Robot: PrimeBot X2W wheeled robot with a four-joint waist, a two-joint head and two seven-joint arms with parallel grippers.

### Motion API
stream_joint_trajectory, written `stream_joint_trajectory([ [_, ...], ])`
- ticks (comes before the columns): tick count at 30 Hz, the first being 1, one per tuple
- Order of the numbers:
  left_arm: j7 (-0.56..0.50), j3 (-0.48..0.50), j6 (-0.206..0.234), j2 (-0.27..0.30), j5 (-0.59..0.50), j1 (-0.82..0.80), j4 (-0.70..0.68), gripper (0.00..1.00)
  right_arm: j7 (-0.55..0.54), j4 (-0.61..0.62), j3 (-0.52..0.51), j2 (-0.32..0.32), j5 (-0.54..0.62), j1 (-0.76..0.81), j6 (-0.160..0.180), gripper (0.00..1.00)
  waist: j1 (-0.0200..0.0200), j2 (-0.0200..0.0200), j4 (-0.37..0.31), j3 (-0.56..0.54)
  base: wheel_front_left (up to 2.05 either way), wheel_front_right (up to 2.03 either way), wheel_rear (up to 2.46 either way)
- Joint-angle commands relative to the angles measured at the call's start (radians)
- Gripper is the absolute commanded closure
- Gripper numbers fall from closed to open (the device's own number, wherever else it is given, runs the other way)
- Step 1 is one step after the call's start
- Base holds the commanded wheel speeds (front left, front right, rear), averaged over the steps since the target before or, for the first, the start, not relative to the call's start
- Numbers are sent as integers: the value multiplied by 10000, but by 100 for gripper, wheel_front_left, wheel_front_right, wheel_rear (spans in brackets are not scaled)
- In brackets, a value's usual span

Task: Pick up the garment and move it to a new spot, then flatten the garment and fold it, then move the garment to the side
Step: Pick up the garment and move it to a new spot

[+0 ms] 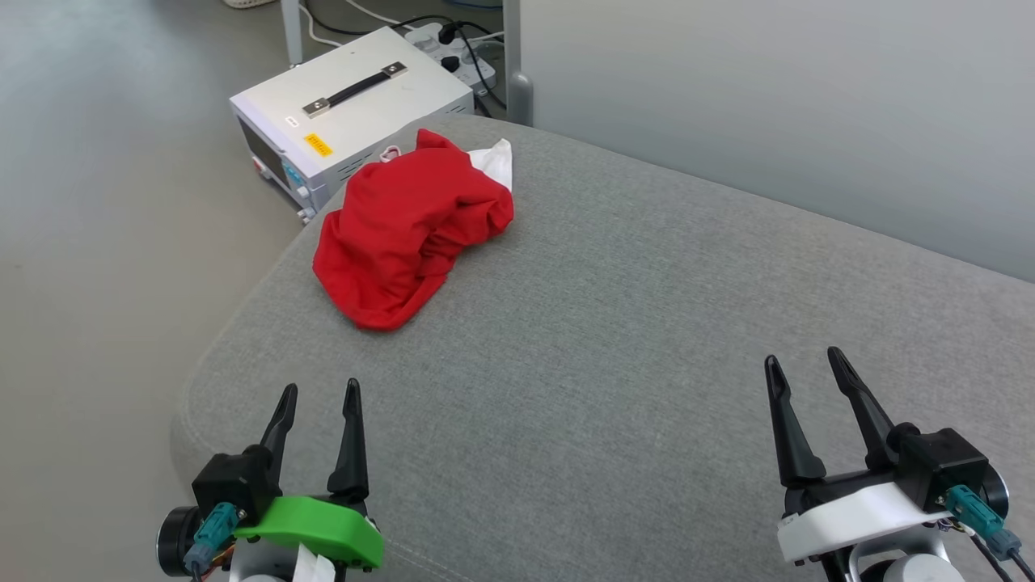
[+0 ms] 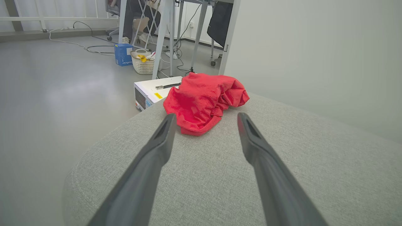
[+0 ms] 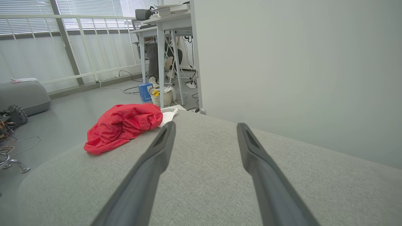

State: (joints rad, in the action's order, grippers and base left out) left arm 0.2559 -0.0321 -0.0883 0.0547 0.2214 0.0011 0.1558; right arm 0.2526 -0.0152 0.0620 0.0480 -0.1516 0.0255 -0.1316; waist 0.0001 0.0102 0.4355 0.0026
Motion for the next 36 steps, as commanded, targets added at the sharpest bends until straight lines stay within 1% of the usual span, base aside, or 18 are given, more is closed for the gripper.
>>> stream_joint_trajectory([
  [1, 59, -19, -44, -45, 38, 181, -19, 0, 91, -12, -4, 22, -28, 154, 9, 0, -1, -102, 151, 16, 0, 0, 0],
  [8, 59, 25, -43, -45, 38, 232, -82, 0, 91, -36, 53, 22, -27, 150, 9, 0, -1, -102, 91, 15, 0, 0, 0],
  [15, 59, 140, -58, -45, 180, 117, -197, 0, 91, 18, 81, 22, 114, 85, 9, 0, -1, -102, -243, 287, 0, 0, 0],
  [17, 59, 209, -90, -45, 209, -19, -179, 0, 91, 103, -82, 22, -33, 6, 9, 0, -1, -102, -468, 538, 0, 0, 0],
  [21, 59, 351, -239, -33, 33, -473, 84, 0, 91, 158, 61, 22, 401, -230, 9, 0, -1, -102, -1098, 1192, 0, 0, 0],
  [24, 59, 584, -339, 117, 208, -1146, 379, 0, 91, 255, 8, 22, 603, -398, 9, 0, -1, -102, -1544, 1737, 0, 0, 0],
  [26, 59, 686, -384, 430, 434, -1788, 634, 0, 91, 364, 4, 22, 773, -515, 9, 0, -1, -102, -1870, 2157, 0, 0, 0],
  [28, 33, 521, -409, 1048, 628, -2506, 1087, 0, 91, 496, 24, 22, 929, -671, 9, 0, -1, -102, -2236, 2611, 0, 0, 0],
  [30, -290, 112, -416, 1715, 1129, -3363, 1409, 0, 91, 620, -59, 22, 1019, -843, 9, 0, -1, -102, -2504, 2956, 0, 0, 0],
  [32, -1027, -322, -419, 2553, 1754, -4192, 1612, 0, 91, 741, -65, 22, 1058, -1028, 9, 0, -1, -102, -2833, 3378, 0, 0, 0],
  [36, -3131, -1071, -421, 4000, 3496, -5738, 2049, 0, 91, 918, 29, 22, 1039, -1372, 9, 0, -1, -102, -3303, 4019, 0, 0, 0],
])
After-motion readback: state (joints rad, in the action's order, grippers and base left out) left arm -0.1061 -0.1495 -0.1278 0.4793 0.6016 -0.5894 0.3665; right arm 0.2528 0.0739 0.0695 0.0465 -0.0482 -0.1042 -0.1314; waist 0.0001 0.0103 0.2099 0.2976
